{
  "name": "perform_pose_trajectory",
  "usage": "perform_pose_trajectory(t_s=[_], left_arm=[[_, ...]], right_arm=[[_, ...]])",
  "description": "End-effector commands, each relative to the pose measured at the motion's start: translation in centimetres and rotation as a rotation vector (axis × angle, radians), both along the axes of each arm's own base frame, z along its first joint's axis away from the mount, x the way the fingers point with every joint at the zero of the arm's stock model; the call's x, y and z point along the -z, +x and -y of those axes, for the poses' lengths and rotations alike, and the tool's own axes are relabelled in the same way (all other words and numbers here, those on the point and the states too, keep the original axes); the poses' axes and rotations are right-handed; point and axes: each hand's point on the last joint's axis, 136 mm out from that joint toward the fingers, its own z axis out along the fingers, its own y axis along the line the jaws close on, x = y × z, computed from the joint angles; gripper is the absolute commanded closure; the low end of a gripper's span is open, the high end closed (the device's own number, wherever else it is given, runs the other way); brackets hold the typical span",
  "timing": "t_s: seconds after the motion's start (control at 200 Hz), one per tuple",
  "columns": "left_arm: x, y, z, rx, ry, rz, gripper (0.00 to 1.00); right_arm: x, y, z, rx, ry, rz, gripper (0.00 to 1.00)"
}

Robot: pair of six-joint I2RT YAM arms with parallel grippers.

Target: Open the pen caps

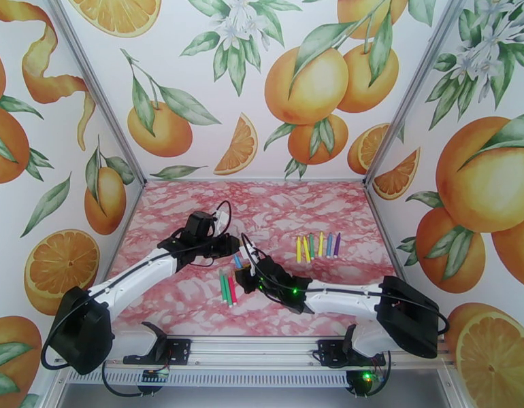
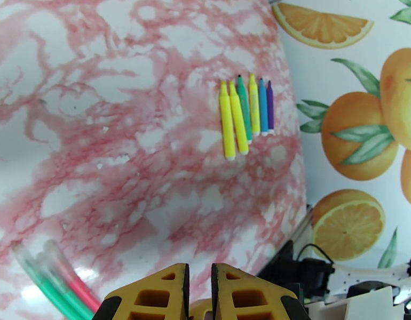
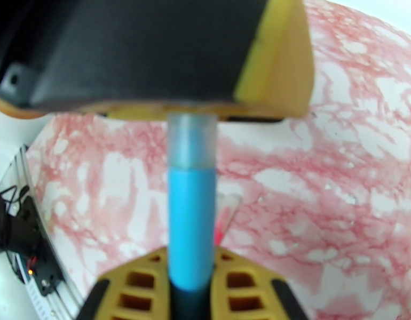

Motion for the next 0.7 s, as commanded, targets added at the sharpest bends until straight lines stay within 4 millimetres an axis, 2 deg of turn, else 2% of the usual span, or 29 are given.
perform_pose_trajectory(t_s=[0.0,0.515,0.696], left_arm=[[-2.6,5.9,-3.5,-0.209,0.036,0.155,1.0],[-3.6,7.4,-4.2,-0.257,0.007,0.153,1.0],[-3.0,7.3,-4.3,-0.235,0.05,0.14,1.0]], right_arm=[[2.6,-2.8,0.8,-0.08,-0.088,-0.03,1.0],[3.7,-3.2,2.1,-0.074,-0.104,-0.024,1.0],[3.6,-3.1,2.8,-0.052,-0.1,-0.015,1.0]])
